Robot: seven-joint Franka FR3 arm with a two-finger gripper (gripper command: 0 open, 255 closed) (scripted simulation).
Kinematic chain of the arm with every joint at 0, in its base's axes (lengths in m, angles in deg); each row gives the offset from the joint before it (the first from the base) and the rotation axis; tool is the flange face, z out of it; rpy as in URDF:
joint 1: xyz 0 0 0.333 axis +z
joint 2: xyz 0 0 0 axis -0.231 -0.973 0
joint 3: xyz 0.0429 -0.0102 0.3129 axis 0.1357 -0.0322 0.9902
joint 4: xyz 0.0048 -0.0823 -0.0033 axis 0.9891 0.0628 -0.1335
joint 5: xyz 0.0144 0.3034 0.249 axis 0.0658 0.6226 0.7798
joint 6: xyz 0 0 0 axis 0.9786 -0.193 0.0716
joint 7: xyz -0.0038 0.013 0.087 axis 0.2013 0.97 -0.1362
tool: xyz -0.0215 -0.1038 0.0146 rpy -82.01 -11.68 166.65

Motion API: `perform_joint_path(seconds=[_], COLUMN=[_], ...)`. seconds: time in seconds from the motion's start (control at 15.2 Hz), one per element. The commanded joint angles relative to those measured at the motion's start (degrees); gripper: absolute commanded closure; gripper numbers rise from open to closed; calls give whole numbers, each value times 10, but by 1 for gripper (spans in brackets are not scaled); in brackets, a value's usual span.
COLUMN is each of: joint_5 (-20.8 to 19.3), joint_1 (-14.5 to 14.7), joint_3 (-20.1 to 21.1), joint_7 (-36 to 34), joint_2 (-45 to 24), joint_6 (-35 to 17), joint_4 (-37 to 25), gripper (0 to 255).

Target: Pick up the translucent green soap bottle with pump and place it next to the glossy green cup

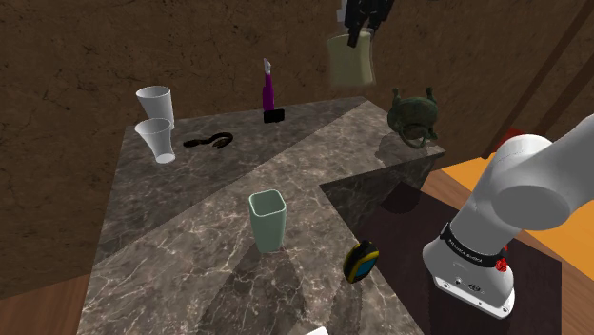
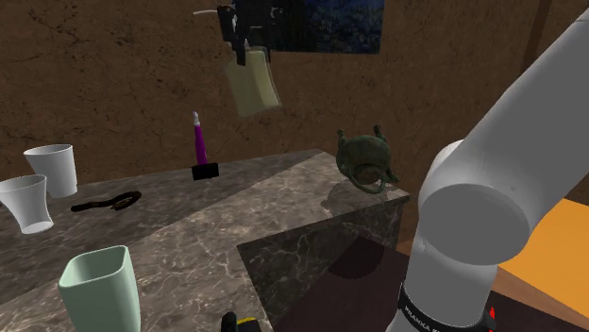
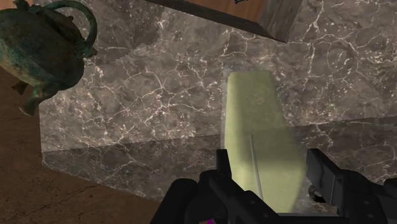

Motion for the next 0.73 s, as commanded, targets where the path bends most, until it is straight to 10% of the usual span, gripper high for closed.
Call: perform_joint_path(seconds=[0.0, 0.66], joint_5=[7, 50], joint_1=[8, 47], joint_3=[22, 135], joint_7=[-28, -163], joint_2=[15, 36], joint_6=[5, 40], joint_4=[13, 15], gripper=[255, 255])
